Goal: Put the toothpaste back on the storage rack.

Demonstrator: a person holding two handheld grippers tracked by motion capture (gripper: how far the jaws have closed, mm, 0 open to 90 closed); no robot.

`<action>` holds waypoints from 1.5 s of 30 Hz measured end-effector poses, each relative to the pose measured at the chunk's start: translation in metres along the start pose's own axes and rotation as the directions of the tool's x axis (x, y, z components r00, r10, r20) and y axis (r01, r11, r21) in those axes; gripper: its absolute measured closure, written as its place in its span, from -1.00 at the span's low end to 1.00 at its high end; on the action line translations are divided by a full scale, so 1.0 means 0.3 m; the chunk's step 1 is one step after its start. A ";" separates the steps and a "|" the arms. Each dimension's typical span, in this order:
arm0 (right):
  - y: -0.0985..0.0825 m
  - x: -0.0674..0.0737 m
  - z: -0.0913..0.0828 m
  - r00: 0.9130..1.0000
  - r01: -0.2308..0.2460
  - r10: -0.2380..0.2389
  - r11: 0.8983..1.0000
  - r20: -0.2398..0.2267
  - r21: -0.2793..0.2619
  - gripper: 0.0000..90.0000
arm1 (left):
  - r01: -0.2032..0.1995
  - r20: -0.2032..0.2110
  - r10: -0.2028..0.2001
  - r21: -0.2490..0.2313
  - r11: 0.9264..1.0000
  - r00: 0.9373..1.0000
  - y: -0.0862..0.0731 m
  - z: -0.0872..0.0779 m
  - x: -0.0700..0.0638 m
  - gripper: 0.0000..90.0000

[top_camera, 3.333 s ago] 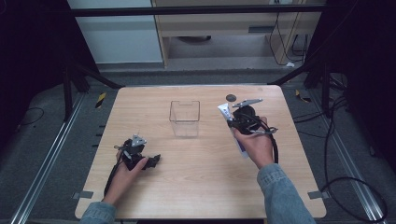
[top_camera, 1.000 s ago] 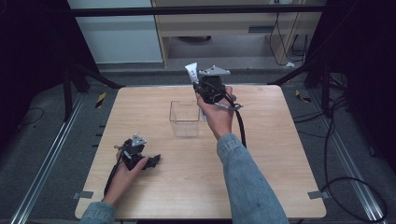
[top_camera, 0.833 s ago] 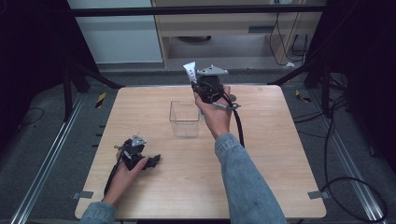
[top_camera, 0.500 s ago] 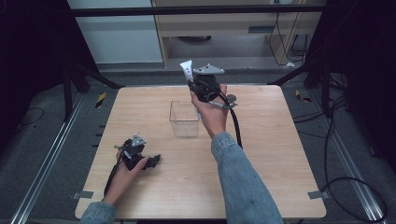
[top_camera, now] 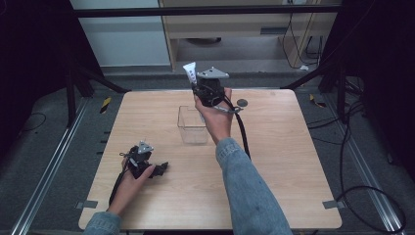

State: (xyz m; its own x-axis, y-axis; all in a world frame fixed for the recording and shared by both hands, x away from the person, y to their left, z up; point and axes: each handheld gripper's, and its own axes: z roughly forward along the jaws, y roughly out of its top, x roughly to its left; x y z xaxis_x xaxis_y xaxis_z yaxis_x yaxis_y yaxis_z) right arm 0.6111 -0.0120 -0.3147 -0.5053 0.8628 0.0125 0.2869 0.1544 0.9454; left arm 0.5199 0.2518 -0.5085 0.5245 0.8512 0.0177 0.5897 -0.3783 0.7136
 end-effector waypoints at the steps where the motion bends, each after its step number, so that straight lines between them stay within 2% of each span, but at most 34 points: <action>1: -0.002 0.002 0.009 1.000 0.001 -0.001 1.000 -0.001 0.000 0.76 | 0.000 0.000 0.000 0.000 1.000 1.000 0.000 0.000 0.000 -1.00; 11: -0.015 0.021 0.073 1.000 0.002 -0.002 1.000 -0.013 -0.008 0.75 | 0.000 0.000 0.000 0.000 1.000 1.000 0.000 0.000 0.000 -1.00; 24: -0.044 0.034 0.134 1.000 0.005 -0.005 1.000 -0.020 0.009 0.75 | 0.000 0.001 0.000 0.000 1.000 1.000 0.000 0.000 0.000 -1.00; 45: -0.090 0.050 0.176 0.999 0.032 -0.031 0.999 -0.033 0.041 0.75 | 0.000 0.000 0.000 0.001 1.000 1.000 0.000 0.000 0.000 -1.00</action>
State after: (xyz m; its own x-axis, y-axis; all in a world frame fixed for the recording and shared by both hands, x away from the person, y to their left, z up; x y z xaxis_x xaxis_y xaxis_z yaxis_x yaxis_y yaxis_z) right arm 0.6388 0.0221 -0.3572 -0.5403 0.8414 -0.0062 0.3032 0.2016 0.9314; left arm 0.5198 0.2518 -0.5084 0.5246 0.8512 0.0173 0.5902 -0.3782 0.7131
